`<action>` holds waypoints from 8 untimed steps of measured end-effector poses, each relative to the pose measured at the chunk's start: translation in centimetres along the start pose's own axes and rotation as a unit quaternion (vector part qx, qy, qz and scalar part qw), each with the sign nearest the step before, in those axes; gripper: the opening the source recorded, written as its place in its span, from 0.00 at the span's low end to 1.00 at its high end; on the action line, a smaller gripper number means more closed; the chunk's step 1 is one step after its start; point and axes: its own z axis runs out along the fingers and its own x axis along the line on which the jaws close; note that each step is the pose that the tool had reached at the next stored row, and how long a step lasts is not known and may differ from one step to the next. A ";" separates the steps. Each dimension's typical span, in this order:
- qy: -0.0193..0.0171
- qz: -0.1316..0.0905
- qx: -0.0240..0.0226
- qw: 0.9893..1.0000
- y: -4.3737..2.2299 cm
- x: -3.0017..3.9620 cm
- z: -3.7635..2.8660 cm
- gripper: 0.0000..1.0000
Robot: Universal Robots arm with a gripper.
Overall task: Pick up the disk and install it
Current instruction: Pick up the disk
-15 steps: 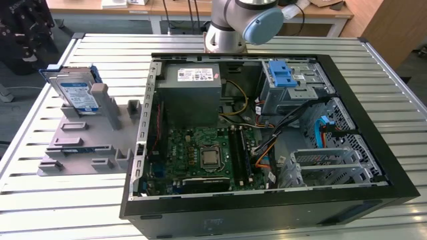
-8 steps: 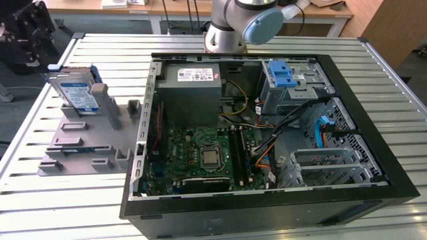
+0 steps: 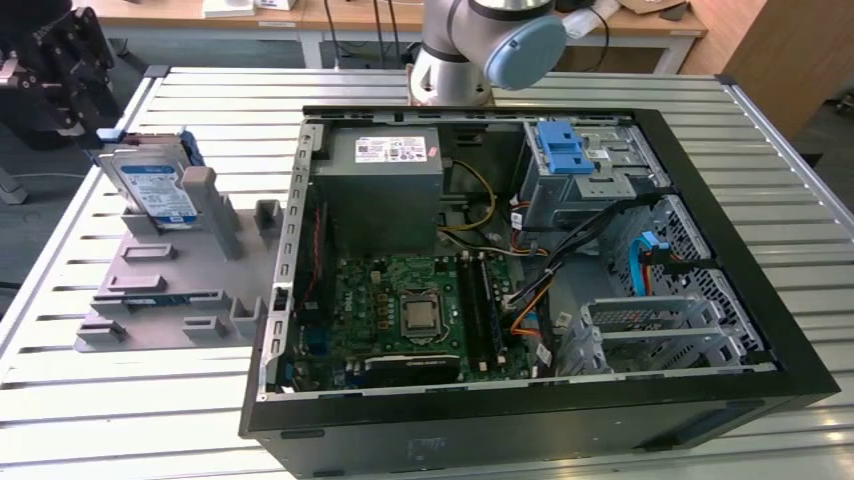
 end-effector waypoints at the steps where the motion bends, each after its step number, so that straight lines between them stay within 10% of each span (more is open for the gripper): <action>1: 0.000 0.000 0.000 1.000 0.01 -0.10 0.14 0.59; 8: 0.001 0.002 0.000 1.000 0.40 -0.38 0.78 0.59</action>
